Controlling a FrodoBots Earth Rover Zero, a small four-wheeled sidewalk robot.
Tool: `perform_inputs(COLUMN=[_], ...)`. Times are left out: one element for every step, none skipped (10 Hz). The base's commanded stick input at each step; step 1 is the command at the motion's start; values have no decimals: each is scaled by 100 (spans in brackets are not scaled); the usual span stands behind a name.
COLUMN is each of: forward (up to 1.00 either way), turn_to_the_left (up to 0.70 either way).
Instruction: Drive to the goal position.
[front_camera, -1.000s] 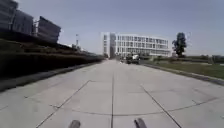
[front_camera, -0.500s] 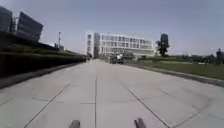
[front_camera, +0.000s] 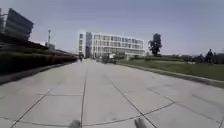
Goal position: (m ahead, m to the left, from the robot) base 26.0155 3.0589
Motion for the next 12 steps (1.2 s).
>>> perform_inputs(forward=[100, 100, 100, 100, 100, 100, 100, 100, 100, 100, 100, 100], turn_to_the_left=[40, 41, 41, 8, 4, 27, 36, 23, 10, 1, 1, 1])
